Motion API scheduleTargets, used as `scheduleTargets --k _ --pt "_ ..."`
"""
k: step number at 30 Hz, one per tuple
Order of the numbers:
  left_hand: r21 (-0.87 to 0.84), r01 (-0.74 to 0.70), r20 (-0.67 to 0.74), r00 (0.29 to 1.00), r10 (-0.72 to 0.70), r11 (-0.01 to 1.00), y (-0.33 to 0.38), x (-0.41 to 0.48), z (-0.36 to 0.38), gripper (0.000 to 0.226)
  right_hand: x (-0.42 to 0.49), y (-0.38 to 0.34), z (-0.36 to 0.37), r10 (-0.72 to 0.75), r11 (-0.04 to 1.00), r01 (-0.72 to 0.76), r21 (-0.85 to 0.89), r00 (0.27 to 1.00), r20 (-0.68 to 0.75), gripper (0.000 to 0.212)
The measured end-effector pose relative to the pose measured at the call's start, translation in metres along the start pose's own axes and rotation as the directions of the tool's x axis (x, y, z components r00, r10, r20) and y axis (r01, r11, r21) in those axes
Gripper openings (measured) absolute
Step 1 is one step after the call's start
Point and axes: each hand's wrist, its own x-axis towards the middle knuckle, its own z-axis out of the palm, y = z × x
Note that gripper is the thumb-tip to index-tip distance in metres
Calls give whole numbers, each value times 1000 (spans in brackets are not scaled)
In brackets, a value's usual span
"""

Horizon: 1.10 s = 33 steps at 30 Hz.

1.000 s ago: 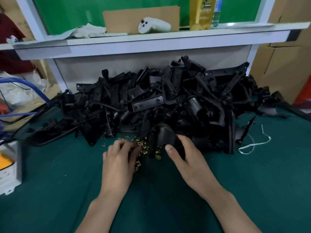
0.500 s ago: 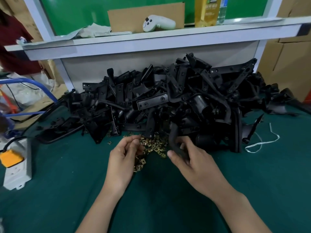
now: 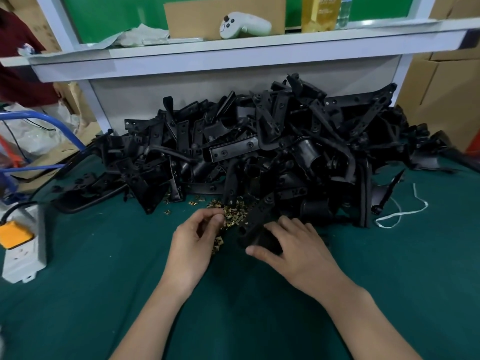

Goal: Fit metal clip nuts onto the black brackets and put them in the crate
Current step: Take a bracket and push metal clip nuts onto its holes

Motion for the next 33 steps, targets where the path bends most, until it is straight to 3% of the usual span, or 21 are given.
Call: scheduleTargets --k 4,8,15,19,33 --pt "18 -5 10 1000 4 1000 -1 1 0 12 2 -1 1 -7 1000 7 -9 1000 12 94" --pt "-99 2 65 998 5 995 2 0 2 13 4 -5 -4 4 1000 -4 3 1000 -11 99" --pt "-178 8 228 973 33 984 4 -6 9 13 2 -12 -1 -61 964 137 227 948 -311 35" --pt "-161 -24 251 966 64 987 4 -9 12 11 2 -11 2 -83 947 180 265 937 -340 13" --pt "-173 -64 198 975 99 983 11 -15 18 6 7 -9 11 -32 939 152 308 932 -361 8"
